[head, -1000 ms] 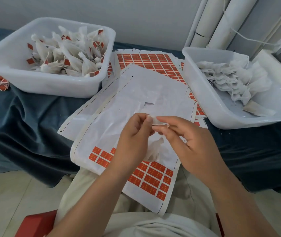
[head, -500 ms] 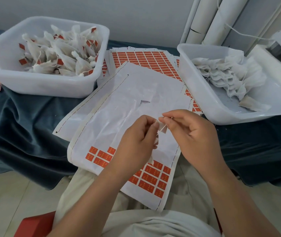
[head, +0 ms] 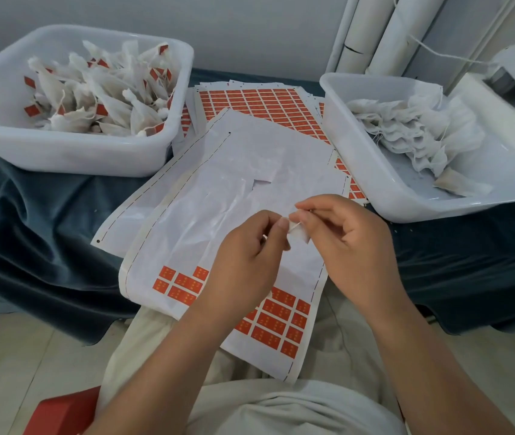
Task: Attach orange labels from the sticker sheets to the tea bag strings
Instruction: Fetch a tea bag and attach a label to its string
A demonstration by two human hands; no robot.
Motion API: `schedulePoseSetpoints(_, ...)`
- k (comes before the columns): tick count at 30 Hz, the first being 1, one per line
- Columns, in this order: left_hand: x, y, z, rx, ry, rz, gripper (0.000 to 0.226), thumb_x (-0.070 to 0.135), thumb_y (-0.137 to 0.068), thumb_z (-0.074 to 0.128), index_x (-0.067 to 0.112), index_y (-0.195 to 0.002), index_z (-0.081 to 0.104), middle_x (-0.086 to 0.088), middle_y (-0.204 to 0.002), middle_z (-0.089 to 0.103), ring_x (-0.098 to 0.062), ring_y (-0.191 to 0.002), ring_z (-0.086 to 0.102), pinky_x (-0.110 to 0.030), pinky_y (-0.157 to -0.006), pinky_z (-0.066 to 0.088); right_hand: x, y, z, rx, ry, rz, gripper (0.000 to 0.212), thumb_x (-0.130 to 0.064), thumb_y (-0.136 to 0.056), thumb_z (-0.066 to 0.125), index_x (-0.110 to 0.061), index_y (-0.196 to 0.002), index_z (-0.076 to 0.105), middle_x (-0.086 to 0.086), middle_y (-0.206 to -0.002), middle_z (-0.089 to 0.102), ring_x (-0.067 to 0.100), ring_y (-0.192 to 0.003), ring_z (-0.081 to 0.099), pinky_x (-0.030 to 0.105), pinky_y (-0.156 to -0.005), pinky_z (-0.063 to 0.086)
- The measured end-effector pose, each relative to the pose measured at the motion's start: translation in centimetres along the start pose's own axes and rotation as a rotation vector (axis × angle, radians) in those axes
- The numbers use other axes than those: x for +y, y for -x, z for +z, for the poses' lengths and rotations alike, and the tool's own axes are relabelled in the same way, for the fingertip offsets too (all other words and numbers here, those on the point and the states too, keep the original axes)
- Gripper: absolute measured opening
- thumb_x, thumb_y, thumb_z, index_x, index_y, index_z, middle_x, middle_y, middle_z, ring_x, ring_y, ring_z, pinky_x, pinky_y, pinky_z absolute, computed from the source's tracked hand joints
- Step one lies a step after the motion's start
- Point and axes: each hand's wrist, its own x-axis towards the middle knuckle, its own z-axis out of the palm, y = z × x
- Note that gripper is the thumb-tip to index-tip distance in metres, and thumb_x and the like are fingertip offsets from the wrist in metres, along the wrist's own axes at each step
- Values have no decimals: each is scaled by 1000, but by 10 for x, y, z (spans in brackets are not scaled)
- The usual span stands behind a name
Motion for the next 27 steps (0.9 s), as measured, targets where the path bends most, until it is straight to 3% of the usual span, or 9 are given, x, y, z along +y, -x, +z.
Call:
schedulePoseSetpoints(3, -1, 0, -3, -1, -21, 8, 26, 35, -111, 43, 31, -97, 64, 25, -79, 62, -4, -71, 57, -16, -65, 45, 0, 0, 2, 14, 5, -1, 19, -36, -101, 66, -27, -114, 76, -32, -102, 71, -10, -100, 68, 3, -82, 49)
schedulePoseSetpoints(5, -2, -1, -4, -8, -116, 27, 26, 34, -112, 41, 30, -98, 62, 13, -68, 55, -2, -67, 54, -15, -61, 41, 3, -1, 2, 4, -18, 27, 17, -32, -102, 68, -26, -114, 77, -28, -102, 74, -8, -100, 70, 7, -84, 52)
schedulePoseSetpoints(9, -2, 0, -4, -23, -366, 50, 21, 37, -111, 35, 31, -100, 52, 17, -71, 48, -7, -61, 52, -12, -58, 31, 6, -3, 1, -55, 2, 81, 15, -29, -103, 66, -28, -116, 74, -23, -101, 76, -7, -97, 71, 11, -86, 55)
schedulePoseSetpoints(15, -4, -1, -6, -33, -477, 98, 21, 38, -111, 33, 31, -103, 51, 9, -89, 66, -10, -71, 61, -24, -69, 52, 5, -4, 2, -162, 22, 154, 17, -29, -104, 62, -29, -118, 72, -16, -102, 75, -5, -92, 70, 6, -81, 52)
schedulePoseSetpoints(19, -4, -2, -7, -42, -202, 22, 25, 40, -110, 40, 31, -102, 62, 15, -82, 66, -2, -70, 61, -14, -59, 44, 2, -4, 2, -182, -1, 169, 20, -28, -106, 59, -27, -120, 73, -14, -103, 74, -4, -88, 69, 6, -76, 50)
schedulePoseSetpoints(24, 3, -3, -7, 22, 111, -83, 29, 44, -108, 48, 40, -89, 70, 23, -84, 71, -4, -82, 63, -6, -68, 48, 3, -4, 3, -176, -18, 178, 22, -28, -106, 59, -25, -122, 74, -15, -106, 74, -5, -88, 68, 6, -74, 50)
schedulePoseSetpoints(27, 3, -3, -8, 73, 128, -78, 32, 46, -106, 51, 49, -80, 68, 17, -81, 68, -8, -80, 62, -13, -65, 49, 4, -3, 5, -172, 11, 161, 21, -30, -105, 59, -27, -121, 73, -17, -105, 73, -6, -91, 67, 4, -75, 49)
